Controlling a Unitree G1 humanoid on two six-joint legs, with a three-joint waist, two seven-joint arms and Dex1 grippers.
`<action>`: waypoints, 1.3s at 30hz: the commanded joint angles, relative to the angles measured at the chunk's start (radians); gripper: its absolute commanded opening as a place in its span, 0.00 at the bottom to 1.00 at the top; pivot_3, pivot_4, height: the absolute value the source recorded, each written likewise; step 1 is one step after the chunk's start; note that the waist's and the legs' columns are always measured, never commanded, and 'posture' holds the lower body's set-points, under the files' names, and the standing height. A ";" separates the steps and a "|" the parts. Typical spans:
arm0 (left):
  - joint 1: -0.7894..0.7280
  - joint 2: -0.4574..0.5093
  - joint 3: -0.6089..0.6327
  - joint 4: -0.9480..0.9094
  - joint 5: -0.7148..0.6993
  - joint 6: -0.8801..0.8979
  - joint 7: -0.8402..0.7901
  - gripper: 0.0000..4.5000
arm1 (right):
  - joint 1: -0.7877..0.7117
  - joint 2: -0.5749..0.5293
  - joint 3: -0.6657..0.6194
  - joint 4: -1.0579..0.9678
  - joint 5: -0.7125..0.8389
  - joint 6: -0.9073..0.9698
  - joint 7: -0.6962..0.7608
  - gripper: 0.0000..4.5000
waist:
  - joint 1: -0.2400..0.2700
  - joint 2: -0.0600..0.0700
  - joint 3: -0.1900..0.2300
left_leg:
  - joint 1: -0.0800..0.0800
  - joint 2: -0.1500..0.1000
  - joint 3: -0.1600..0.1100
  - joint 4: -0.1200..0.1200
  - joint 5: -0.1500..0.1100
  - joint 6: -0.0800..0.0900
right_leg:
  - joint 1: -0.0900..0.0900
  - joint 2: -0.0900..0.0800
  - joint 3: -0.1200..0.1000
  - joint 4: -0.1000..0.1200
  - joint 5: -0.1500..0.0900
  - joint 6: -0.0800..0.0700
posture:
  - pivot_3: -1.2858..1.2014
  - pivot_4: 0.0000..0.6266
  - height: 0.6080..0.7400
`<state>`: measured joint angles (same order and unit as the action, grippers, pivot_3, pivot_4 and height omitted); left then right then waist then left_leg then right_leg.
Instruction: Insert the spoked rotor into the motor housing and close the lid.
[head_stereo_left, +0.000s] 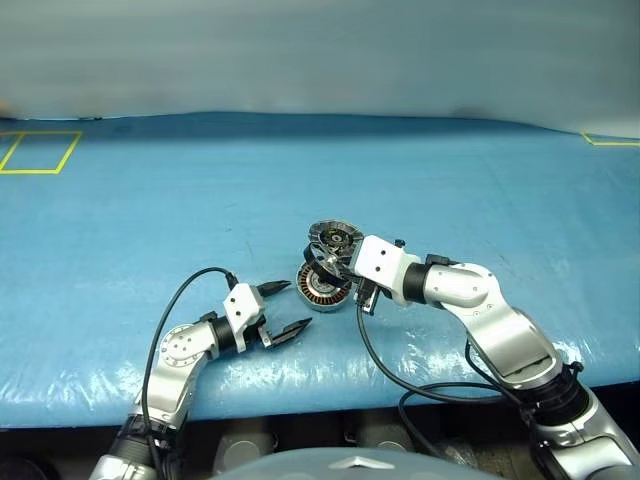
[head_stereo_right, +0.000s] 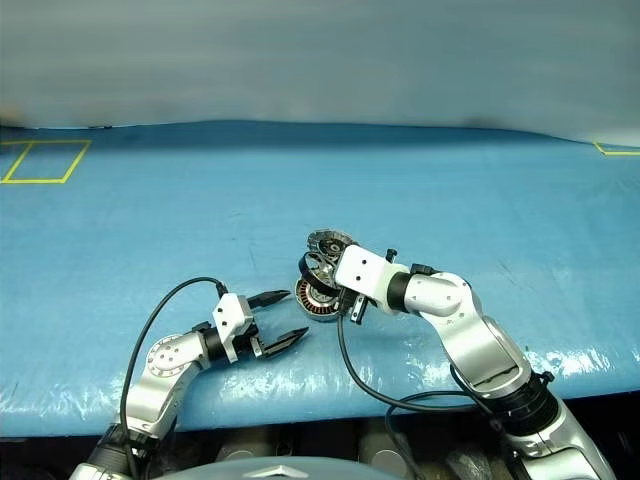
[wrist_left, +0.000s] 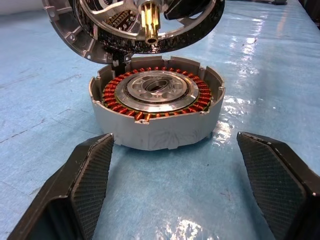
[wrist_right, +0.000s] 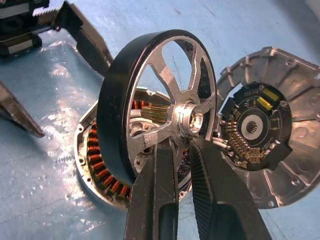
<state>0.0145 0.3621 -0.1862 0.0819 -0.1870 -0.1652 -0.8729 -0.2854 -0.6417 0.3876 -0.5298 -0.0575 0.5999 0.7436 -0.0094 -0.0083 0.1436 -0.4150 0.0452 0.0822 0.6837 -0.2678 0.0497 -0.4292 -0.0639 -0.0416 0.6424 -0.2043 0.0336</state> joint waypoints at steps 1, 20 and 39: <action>-0.007 -0.004 0.001 0.006 -0.002 -0.021 0.000 0.94 | 0.003 -0.021 0.020 -0.050 -0.057 -0.035 -0.011 0.02 | 0.000 0.000 0.000 | 0.000 0.000 0.000 0.000 0.000 0.000 | 0.000 0.000 0.000 0.000 0.000 0.000 | 0.52 0.24 1.00; -0.027 -0.018 -0.001 0.068 0.003 -0.057 -0.007 0.94 | -0.013 0.016 0.106 0.069 -0.258 -0.123 -0.058 0.02 | -0.001 0.000 0.000 | 0.001 0.000 0.000 0.000 0.000 0.000 | 0.000 0.001 0.000 0.000 0.000 0.001 | 0.52 0.24 1.00; -0.038 -0.011 0.017 0.071 -0.015 -0.050 -0.021 0.94 | 0.006 0.087 -0.003 0.005 -0.153 -0.102 0.039 0.60 | 0.000 0.000 0.000 | 0.001 0.000 0.000 0.001 0.000 0.000 | 0.001 0.001 0.000 0.000 0.000 0.001 | 0.52 0.24 1.00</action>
<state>-0.0175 0.3503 -0.1835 0.1685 -0.1812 -0.2186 -0.8928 -0.2660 -0.5565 0.4332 -0.4977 -0.2291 0.4933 0.7970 -0.0093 -0.0087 0.1436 -0.4143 0.0457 0.0819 0.6847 -0.2675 0.0492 -0.4283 -0.0630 -0.0417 0.6429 -0.2039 0.0345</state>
